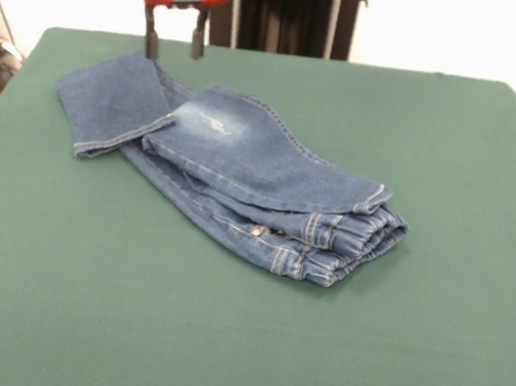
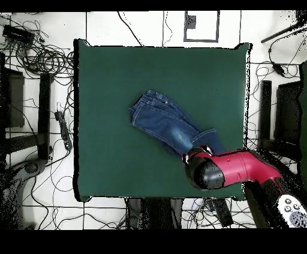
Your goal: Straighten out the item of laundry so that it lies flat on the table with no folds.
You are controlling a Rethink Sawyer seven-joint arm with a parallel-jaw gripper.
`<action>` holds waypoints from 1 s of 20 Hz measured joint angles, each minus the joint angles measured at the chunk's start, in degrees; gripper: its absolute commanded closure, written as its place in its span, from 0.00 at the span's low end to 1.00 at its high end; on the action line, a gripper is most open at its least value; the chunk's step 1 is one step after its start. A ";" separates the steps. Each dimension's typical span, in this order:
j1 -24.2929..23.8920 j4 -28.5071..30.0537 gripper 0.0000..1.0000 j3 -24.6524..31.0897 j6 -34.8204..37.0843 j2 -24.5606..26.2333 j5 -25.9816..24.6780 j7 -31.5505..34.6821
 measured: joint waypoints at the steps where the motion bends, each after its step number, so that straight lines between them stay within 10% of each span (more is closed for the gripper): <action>1: 0.35 -0.05 0.00 -0.08 -0.38 0.64 -0.45 0.00; 20: 2.77 -1.88 0.00 -1.94 -5.18 7.65 -3.37 0.00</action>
